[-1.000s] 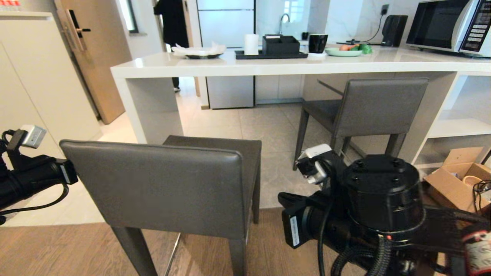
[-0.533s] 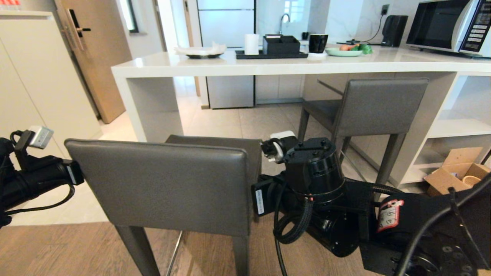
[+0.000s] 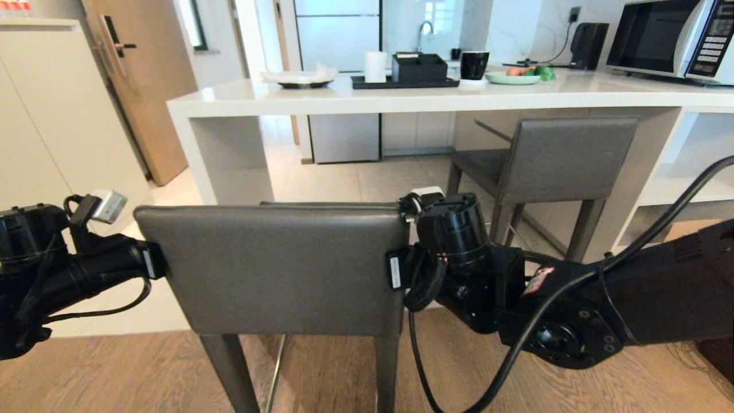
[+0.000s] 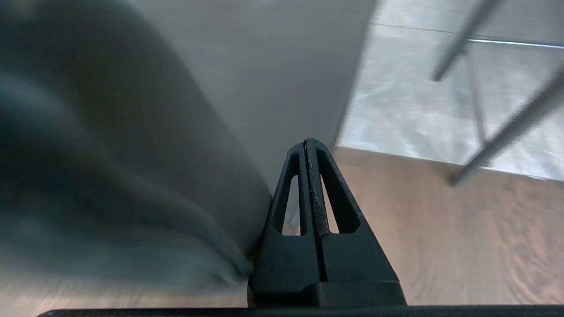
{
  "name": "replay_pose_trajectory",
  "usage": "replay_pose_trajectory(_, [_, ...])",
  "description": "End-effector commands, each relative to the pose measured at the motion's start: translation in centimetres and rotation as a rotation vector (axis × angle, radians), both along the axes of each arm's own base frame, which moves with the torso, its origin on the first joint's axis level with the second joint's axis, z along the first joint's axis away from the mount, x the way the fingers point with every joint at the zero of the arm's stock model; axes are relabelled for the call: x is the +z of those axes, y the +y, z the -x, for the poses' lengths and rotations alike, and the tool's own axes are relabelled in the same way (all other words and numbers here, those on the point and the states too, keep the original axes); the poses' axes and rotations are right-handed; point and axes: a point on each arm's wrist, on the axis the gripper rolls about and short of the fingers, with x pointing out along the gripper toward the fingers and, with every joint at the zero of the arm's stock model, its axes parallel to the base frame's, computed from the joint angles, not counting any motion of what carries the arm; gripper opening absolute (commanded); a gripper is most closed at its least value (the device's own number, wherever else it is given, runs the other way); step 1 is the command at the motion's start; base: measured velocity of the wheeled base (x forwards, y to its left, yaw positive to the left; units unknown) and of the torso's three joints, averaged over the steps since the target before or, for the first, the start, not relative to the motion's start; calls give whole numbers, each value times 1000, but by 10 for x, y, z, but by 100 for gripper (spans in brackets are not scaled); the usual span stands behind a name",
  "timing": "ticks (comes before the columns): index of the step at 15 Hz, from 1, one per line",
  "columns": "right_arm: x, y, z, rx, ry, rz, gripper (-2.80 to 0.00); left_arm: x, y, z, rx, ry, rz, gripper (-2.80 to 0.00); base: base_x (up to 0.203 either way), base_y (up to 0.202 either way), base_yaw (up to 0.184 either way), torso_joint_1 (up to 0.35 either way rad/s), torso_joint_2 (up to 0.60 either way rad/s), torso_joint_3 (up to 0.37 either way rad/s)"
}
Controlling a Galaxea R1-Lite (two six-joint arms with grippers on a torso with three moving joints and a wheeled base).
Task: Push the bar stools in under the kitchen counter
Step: Push the gray chair back under the dining table
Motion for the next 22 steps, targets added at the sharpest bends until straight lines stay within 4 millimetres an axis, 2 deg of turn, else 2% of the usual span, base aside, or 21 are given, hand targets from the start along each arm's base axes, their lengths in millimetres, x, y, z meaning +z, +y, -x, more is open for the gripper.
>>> replay_pose_trajectory(1, [-3,-1,-12,-19,-6,7,-280,3,-11,1,-29,-11,-2,-280,0,0,0,0,0,0])
replay_pose_trajectory(4, [1,-9,-31,-62,-31,3,-280,1,-22,9,-58,6,1,-280,0,0,0,0,0,0])
replay_pose_trajectory(9, [-3,-19,-44,-101,-24,14,-280,1,-33,19,-85,14,10,-280,0,0,0,0,0,0])
replay_pose_trajectory(13, [5,-24,-44,-105,-49,20,-280,2,-32,18,-81,15,16,-280,0,0,0,0,0,0])
replay_pose_trajectory(17, [1,-41,-65,-157,-70,56,-280,6,-49,9,-40,-1,-12,-280,0,0,0,0,0,0])
replay_pose_trajectory(19, [2,-42,-60,-151,-73,49,-280,11,-57,-4,-25,-24,-12,-280,0,0,0,0,0,0])
replay_pose_trajectory(22, [-4,-36,-35,-95,-54,59,-280,9,-71,-26,32,-34,-31,-280,0,0,0,0,0,0])
